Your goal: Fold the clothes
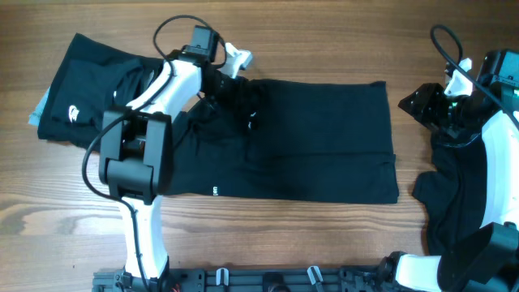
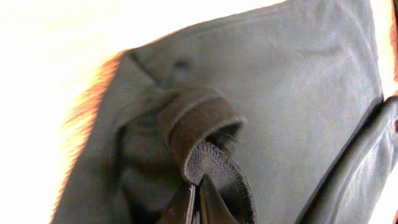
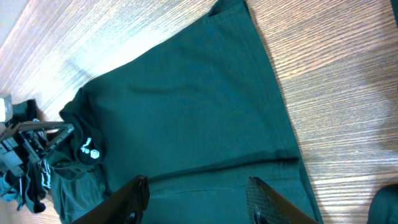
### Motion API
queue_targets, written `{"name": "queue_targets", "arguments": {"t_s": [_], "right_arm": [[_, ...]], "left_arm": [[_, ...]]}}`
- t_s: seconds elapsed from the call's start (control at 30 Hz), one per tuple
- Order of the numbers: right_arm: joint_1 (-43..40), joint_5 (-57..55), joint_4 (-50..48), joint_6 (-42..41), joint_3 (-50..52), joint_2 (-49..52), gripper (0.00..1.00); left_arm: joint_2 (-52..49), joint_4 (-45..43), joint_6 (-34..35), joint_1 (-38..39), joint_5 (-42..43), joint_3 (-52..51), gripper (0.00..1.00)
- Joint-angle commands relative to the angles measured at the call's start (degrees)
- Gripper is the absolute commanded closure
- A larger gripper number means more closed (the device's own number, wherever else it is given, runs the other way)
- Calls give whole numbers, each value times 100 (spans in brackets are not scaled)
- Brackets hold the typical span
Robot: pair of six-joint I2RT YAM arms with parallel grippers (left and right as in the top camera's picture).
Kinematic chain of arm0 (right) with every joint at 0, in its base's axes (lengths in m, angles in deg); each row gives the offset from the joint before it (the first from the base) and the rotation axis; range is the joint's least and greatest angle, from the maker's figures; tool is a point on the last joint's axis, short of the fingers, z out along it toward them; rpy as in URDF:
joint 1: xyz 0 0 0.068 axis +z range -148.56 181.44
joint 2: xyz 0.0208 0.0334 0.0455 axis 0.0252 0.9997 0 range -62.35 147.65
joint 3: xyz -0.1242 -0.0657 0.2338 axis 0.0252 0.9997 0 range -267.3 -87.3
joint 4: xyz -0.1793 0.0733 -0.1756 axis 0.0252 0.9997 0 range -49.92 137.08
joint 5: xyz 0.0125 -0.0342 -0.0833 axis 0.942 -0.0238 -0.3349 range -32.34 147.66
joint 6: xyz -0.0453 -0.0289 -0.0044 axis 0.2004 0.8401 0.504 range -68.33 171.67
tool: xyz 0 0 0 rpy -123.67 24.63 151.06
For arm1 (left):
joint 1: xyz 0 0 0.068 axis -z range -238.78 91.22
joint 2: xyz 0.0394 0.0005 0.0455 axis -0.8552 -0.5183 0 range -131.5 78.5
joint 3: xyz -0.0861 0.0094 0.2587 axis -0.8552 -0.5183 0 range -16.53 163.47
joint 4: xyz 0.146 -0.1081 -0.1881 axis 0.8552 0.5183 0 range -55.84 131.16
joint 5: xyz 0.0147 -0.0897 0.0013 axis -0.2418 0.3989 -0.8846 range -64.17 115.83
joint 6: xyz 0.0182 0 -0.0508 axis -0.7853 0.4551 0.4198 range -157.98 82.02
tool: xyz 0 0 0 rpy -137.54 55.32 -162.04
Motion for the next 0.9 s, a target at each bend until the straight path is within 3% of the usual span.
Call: {"name": "queue_targets", "arguments": {"t_s": [0.0,0.1,0.27,0.47,0.67,0.8,0.87], "right_arm": [[20,9,-13,-31,-48,61,45],[20,9,-13,-28,-48,61,45],[20,9,-22,-28,-48,61,45],[20,9,-42,-28,-48,61,45],[20,11,-39,-28,-48,61,45],[20,9,-37,-26,-48,61,44],[20,9,-37,-28,-48,61,44]], "left_arm": [[0,22,533,-313,321,48,96],[96,138,774,-433,160,48,96],[765,485,1366,-503,-2223,59,96],[1263,365,1379,-286,-3185,59,96],[1272,310,1519,52,-4990,59,96],[1329,417,1580,57,-5193,59,87],[1386,754,1596,59,-4568,59,83]]}}
